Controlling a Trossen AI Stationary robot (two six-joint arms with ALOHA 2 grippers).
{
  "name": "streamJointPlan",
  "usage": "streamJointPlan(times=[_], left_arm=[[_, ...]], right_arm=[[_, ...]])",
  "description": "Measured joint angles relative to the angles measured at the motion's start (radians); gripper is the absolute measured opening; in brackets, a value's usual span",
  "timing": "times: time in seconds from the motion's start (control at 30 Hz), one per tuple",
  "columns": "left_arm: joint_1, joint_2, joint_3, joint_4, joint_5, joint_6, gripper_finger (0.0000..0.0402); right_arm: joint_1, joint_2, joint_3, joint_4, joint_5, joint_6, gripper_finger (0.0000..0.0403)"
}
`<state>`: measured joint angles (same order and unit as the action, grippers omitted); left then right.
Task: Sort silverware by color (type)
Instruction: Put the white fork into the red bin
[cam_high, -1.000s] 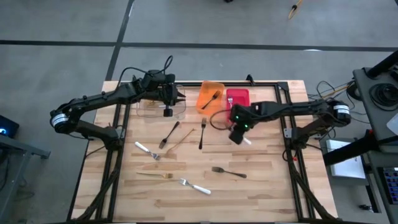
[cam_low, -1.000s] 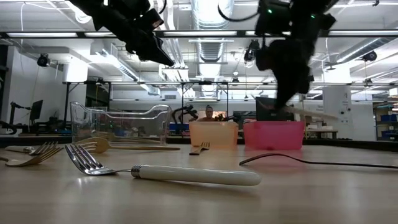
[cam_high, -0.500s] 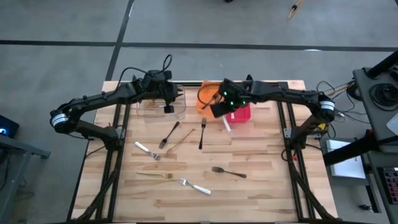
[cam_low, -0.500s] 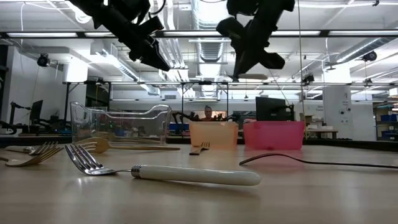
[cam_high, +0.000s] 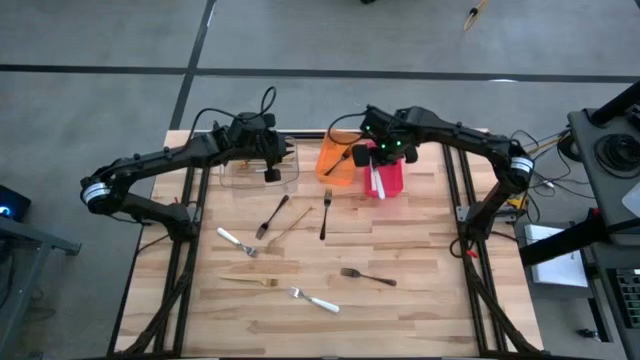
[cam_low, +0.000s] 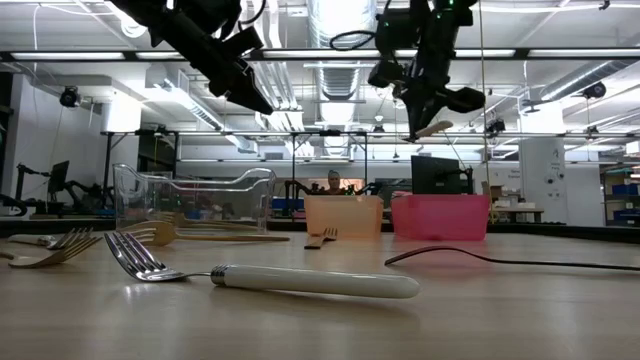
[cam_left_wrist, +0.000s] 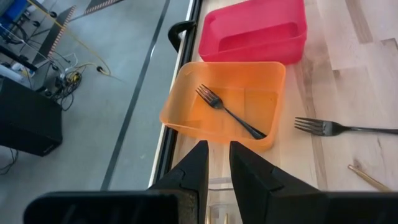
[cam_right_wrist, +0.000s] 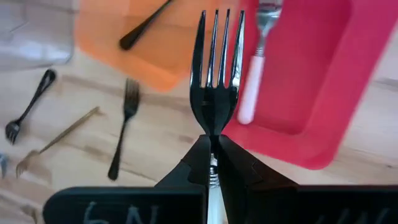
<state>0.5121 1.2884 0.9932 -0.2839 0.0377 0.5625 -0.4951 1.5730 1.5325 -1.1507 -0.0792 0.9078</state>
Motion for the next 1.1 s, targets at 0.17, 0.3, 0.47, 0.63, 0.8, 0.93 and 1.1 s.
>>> streamJointPlan(times=[0.17,0.3,0.47,0.63,0.8,0.93,1.1], left_arm=[[0.000,0.000,0.000,-0.004,0.000,0.015,0.0048],[0.000,0.000,0.000,0.006,0.000,0.016,0.0048],[0.000,0.000,0.000,0.003,0.000,0.007,0.0048],[0.000,0.000,0.000,-0.001,0.000,0.005,0.0048],[0.000,0.000,0.000,-0.001,0.000,0.005,0.0048],[0.000,0.000,-0.001,-0.001,0.000,0.005,0.0048],[0.000,0.000,-0.001,-0.001,0.000,0.005,0.0048]], right_arm=[[-0.078,0.018,-0.001,-0.017,0.001,0.000,0.0009],[-0.125,0.068,-0.001,-0.015,0.003,-0.013,0.0009],[-0.156,0.130,-0.001,-0.013,-0.005,-0.042,0.0009],[-0.172,0.165,-0.001,-0.015,-0.007,-0.054,0.0009],[-0.181,0.177,-0.001,-0.015,-0.007,-0.055,0.0009],[-0.182,0.190,-0.001,-0.013,0.000,-0.056,0.0009],[-0.182,0.211,-0.001,-0.011,0.001,-0.055,0.0009]])
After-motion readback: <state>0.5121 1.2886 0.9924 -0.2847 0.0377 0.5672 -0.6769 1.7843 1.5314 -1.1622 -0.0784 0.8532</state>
